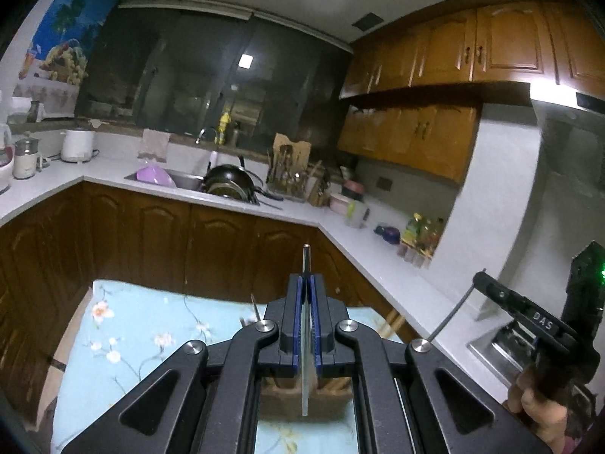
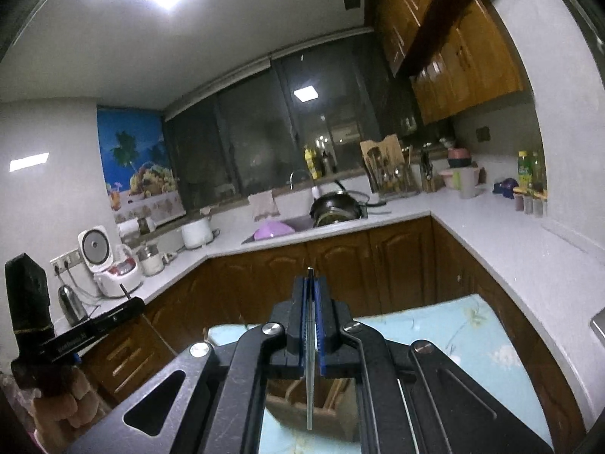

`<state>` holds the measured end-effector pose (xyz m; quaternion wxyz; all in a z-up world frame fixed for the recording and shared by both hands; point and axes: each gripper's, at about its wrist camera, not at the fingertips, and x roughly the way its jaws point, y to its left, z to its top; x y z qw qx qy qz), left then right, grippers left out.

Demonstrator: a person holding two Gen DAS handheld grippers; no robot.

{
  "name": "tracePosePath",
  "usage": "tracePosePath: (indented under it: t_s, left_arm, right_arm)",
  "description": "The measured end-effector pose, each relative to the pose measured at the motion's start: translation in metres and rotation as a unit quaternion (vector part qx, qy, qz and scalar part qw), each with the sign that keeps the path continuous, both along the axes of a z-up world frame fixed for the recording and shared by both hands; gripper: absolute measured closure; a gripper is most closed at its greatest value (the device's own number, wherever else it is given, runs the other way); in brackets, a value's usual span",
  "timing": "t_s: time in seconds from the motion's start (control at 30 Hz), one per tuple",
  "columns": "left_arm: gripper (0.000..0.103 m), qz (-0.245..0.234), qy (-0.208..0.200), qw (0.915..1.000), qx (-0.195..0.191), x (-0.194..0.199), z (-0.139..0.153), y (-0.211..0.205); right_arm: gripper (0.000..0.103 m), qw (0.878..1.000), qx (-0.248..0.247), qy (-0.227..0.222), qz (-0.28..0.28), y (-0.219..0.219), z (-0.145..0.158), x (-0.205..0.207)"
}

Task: Organize utensils
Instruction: 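Lift both held silver chopsticks up over the wooden holder, then open the left tool while the right tool opens, dropping the silver chopsticks into the holder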

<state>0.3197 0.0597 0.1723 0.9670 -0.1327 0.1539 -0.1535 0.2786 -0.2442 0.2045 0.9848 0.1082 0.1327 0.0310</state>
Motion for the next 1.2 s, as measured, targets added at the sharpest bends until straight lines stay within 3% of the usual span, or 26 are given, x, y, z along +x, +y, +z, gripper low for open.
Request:
tracePosePath:
  t_s: [0.3, 0.5, 0.73, 0.87, 1.2]
  left_arm:
    - [0.100, 0.038, -0.005, 0.9992, 0.010, 0.042, -0.037, -0.023]
    - [0.100, 0.038, 0.023, 0.9990, 0.009, 0.056, -0.071, -0.043]
    - [0.100, 0.027, 0.054, 0.9980, 0.017, 0.066, -0.097, -0.050]
    - [0.100, 0.026, 0.073, 0.9969, 0.015, 0.073, -0.101, -0.047]
    - [0.100, 0.027, 0.076, 0.9966, 0.013, 0.077, -0.091, -0.043]
  right_arm:
    - [0.099, 1.000, -0.013, -0.002, -0.019, 0.001, -0.018, 0.035]
    - [0.099, 0.999, -0.020, 0.021, -0.025, 0.004, -0.052, 0.048]
    - [0.099, 0.998, 0.008, 0.058, -0.025, -0.004, -0.087, 0.054]
    - [0.099, 0.997, 0.015, 0.072, -0.024, -0.009, -0.096, 0.056]
    - [0.099, 0.996, 0.007, 0.081, -0.024, -0.008, -0.092, 0.058]
